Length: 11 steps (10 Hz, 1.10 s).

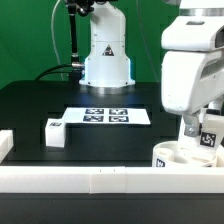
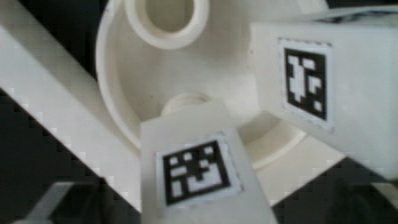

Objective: Assemble stool

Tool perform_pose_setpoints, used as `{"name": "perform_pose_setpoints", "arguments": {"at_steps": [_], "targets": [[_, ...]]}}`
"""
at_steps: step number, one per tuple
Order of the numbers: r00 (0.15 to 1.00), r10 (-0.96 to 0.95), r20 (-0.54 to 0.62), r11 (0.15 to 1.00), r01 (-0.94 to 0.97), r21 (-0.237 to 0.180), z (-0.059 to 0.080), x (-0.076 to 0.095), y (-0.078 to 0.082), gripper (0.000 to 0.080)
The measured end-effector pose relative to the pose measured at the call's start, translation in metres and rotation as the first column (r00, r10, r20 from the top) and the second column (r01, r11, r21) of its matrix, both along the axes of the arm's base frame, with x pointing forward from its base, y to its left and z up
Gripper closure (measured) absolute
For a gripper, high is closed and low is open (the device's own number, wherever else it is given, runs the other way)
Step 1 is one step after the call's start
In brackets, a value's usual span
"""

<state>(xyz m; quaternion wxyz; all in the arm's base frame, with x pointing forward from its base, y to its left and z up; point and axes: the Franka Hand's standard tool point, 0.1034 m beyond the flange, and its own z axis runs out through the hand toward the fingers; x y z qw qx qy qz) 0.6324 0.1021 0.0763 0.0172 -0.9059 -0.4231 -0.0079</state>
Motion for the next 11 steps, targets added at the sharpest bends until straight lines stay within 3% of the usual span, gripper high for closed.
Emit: {"name": "perform_pose_setpoints", "arguments": {"at_steps": [1, 2, 3, 7, 11], "targets": [[1.000, -0.002, 0.000, 1.000, 0.002, 0.000, 0.0001, 0.0000, 0.0003, 0.0406], [1.000, -0.007, 0.000, 1.000, 0.007, 0.000, 0.0001, 0.0001, 0.0000, 0.0406], [1.000, -0.031, -0.001, 1.000, 0.031, 0.000, 0.0001, 0.0001, -0.0001, 0.0458], [0.968, -0.252, -0.008, 0.968, 0.252, 0.002, 0.0001, 0.0005, 0.0001, 0.0458], [0.780, -0.624, 0.032, 0.781, 0.622, 0.056, -0.0020, 0.0028, 0.0036, 0.0458]]}}
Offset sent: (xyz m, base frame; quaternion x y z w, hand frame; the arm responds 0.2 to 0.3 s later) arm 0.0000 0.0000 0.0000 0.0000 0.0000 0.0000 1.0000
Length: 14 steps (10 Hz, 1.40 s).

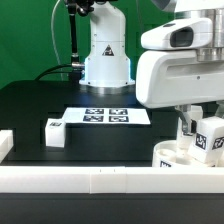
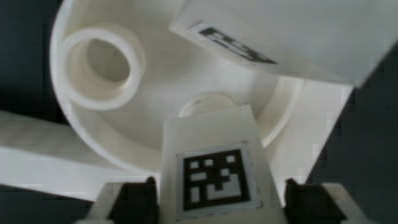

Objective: Assemble stool

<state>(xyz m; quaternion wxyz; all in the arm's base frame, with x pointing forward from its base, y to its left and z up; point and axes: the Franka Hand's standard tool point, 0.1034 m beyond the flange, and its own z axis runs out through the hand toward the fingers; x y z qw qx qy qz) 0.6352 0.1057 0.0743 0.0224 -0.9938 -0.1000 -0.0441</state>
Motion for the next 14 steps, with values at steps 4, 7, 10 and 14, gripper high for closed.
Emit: {"name": "perform_pose_setpoints", "arguments": {"at_steps": [4, 7, 10, 14], "targets": [[0.887, -0.463, -0.006, 0.886, 0.462, 0.043, -0.0010, -0.0038, 0.0044, 0.0458], [0.785, -0.619, -0.037, 0.782, 0.620, 0.070, -0.0001, -0.0027, 0.0018, 0.0456], [0.675, -0.735, -0.068, 0.670, 0.738, 0.084, -0.0003, -0.0031, 0.0023, 0.0456], [0.374, -0.915, -0.149, 0.364, 0.927, 0.091, -0.0012, -0.0051, 0.0079, 0.0456]]}}
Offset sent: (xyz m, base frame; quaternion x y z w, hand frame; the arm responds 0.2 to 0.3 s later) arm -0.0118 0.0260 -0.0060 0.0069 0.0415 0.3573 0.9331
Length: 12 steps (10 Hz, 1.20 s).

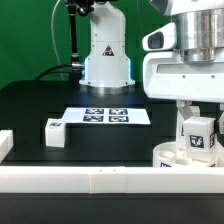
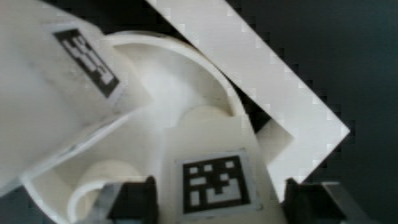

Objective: Assemble stool

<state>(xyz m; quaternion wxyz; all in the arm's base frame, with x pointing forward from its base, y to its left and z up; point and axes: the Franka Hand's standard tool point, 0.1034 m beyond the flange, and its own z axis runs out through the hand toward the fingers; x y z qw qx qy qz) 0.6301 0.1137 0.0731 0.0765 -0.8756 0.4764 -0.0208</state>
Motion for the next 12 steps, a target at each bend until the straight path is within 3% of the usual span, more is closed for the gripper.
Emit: {"name": "perform_pose_setpoints", "arguments": {"at_steps": [3, 5, 7, 10, 11, 12], "targets": [[0.940, -0.337, -0.047, 0.936, 0.340, 0.091, -0.0015, 0.0010, 0.0087, 0.0456], [0.876, -0.476, -0.079, 0.867, 0.483, 0.122, -0.0027, 0.0024, 0.0095, 0.0456], [0.769, -0.619, -0.160, 0.757, 0.639, 0.135, -0.0016, 0.0019, 0.0057, 0.0456], [0.616, -0.754, -0.229, 0.608, 0.786, 0.115, -0.0027, 0.0000, 0.0042, 0.0456], [0.623, -0.749, -0.227, 0.614, 0.781, 0.115, -0.0028, 0.0000, 0.0044, 0.0339], [0.635, -0.740, -0.223, 0.626, 0.771, 0.118, -0.0020, 0.0002, 0.0040, 0.0339]]}}
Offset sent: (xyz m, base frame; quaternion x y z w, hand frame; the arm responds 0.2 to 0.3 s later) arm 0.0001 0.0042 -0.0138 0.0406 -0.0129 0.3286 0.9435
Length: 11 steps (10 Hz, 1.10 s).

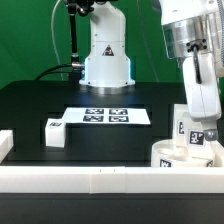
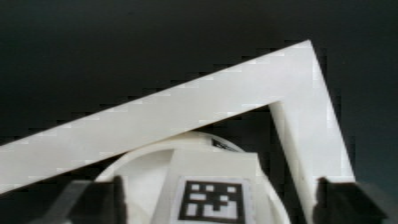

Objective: Assemble stool

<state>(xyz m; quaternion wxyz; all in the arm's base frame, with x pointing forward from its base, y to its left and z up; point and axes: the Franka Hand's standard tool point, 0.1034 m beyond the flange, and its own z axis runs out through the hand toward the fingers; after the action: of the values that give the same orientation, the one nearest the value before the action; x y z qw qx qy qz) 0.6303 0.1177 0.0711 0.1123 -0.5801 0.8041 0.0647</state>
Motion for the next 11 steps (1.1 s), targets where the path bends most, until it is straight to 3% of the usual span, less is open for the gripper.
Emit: {"name": "perform_pose_setpoints", "arguments": {"at_steps": [1, 4, 7, 8, 10, 11], "targets": [[1.000, 0.021, 0.007, 1.000, -0.021, 0.001, 0.006, 0.001, -0.001, 0.0191], [0.998, 0.048, 0.034, 0.999, -0.048, 0.011, 0.032, 0.004, 0.004, 0.0151], [0.993, 0.110, 0.044, 0.994, -0.110, 0.001, 0.028, 0.003, 0.004, 0.0150], [0.973, 0.223, 0.065, 0.975, -0.222, -0.021, 0.027, 0.003, 0.004, 0.0150], [0.791, 0.607, 0.075, 0.794, -0.598, -0.110, 0.032, 0.013, 0.004, 0.0150], [0.721, 0.689, 0.081, 0.724, -0.679, -0.121, 0.035, 0.014, 0.003, 0.0150]]}}
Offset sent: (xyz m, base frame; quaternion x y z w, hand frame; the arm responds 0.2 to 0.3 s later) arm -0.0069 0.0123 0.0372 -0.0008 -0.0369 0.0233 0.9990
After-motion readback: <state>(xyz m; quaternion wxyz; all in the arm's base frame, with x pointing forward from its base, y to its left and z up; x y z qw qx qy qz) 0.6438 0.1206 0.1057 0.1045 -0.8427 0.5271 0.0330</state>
